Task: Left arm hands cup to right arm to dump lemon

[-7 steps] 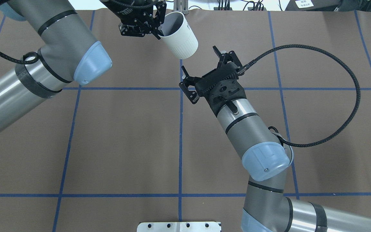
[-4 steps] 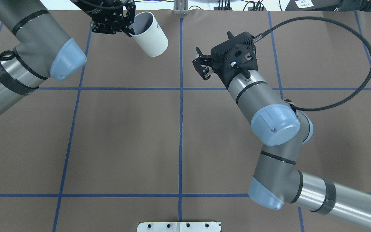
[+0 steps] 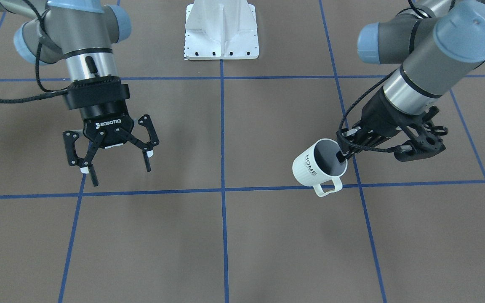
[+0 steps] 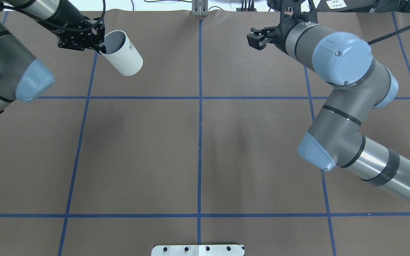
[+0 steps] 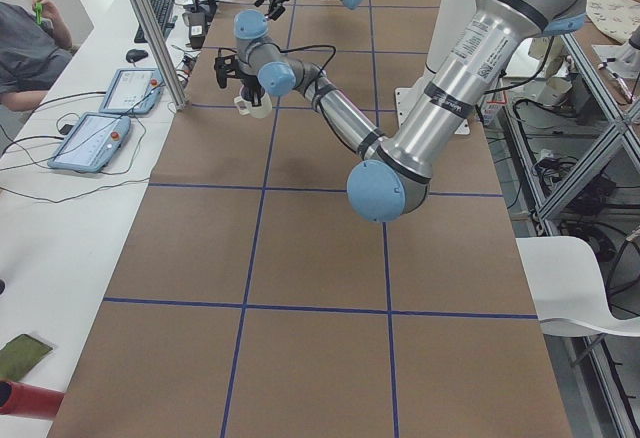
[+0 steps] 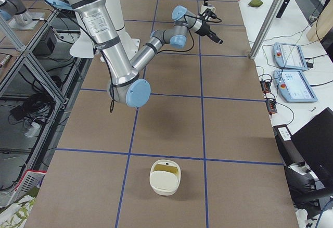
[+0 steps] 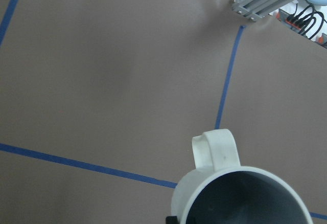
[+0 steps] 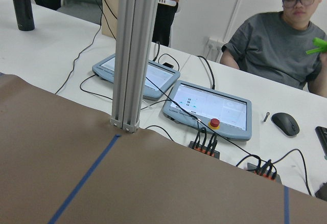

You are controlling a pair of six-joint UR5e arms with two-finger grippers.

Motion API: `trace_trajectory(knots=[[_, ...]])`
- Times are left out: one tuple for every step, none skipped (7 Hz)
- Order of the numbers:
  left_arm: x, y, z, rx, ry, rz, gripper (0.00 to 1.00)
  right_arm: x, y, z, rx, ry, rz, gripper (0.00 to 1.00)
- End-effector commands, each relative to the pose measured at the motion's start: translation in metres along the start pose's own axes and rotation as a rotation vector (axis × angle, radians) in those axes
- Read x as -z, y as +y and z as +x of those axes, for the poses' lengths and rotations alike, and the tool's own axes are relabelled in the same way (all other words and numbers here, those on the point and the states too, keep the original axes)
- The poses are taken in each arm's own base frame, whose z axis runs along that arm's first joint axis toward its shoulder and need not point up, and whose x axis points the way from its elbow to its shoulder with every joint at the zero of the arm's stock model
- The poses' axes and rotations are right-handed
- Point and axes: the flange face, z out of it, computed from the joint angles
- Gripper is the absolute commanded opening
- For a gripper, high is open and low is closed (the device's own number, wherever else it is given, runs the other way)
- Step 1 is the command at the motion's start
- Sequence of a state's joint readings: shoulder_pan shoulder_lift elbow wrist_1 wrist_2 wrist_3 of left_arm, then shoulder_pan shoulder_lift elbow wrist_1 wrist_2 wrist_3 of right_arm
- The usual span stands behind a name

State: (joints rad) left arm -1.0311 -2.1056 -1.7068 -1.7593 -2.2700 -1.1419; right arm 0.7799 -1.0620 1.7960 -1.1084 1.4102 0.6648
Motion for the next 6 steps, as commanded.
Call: trace_trajectory(knots=[[-0.006,0.016,-0.096,-0.119,-0.075,-0.021,0.0,-0.005,-0.012,0.057,-0.057,-0.016,-0.23,1.0],[-0.014,0.021,-0.14,-0.164,-0.12,-0.034,0.0,-0.009,-0.007,0.07,-0.074,0.003,-0.312,1.0],[-0.024,0.025,-0.184,-0.224,-0.196,-0.012,0.0,-0.007,-0.015,0.083,-0.104,0.008,-0.373,1.0],[-0.032,0.034,-0.219,-0.257,-0.227,-0.021,0.0,-0.004,-0.023,0.114,-0.173,-0.037,-0.459,1.0],[-0.035,0.042,-0.245,-0.277,-0.225,-0.011,0.0,0.006,-0.032,0.144,-0.215,-0.059,-0.519,1.0],[-0.04,0.047,-0.264,-0.281,-0.222,-0.008,0.0,0.009,-0.035,0.17,-0.162,-0.054,-0.521,1.0]])
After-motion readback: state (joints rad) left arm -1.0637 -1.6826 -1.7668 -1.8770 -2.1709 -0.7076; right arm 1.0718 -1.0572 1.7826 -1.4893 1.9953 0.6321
